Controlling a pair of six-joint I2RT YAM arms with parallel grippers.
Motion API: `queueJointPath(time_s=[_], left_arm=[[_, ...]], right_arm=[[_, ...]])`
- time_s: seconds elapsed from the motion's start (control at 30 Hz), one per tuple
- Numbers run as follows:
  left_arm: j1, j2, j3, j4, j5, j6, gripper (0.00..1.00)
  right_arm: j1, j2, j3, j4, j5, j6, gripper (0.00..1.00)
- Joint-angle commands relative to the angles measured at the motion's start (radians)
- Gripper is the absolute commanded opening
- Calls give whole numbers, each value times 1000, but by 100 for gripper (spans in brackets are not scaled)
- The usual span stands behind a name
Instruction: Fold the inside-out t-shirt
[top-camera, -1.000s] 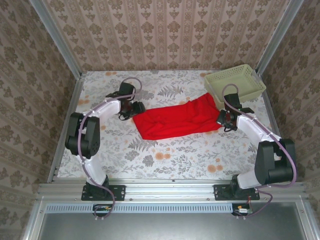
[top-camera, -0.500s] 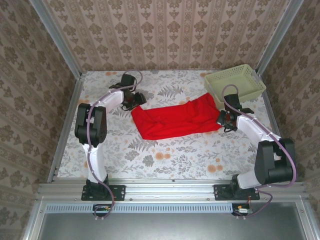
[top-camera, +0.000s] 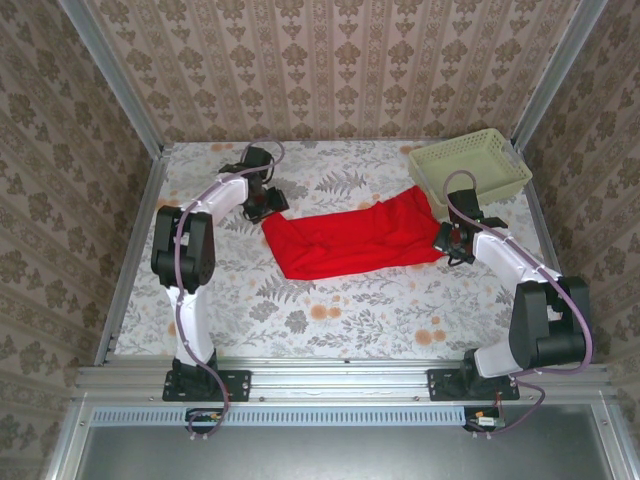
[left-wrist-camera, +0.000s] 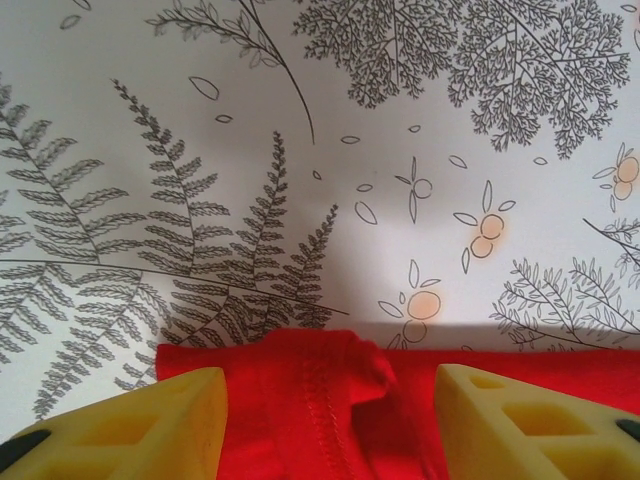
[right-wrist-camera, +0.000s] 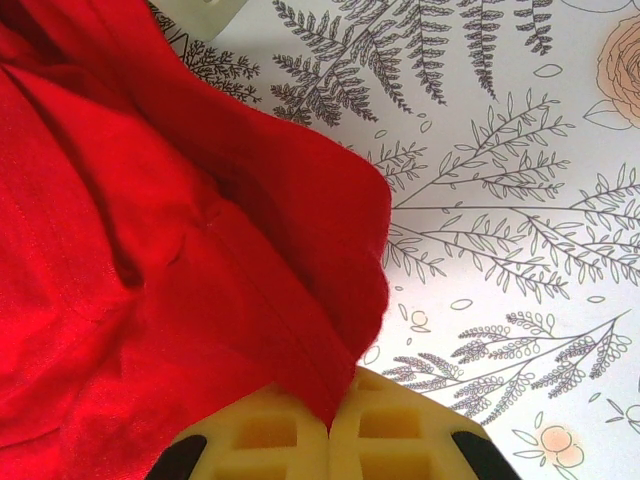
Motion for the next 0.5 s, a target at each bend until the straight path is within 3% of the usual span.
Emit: queueJointPath(time_s=[0.0,0.47], left_arm=[[-12,25,29,-5,32,-24,56],[-37,110,160,-71,31,-23,50]], right_arm=[[-3,3,-11,-4,22,-15,0],[-3,4,-13,-3,23,-14,0]])
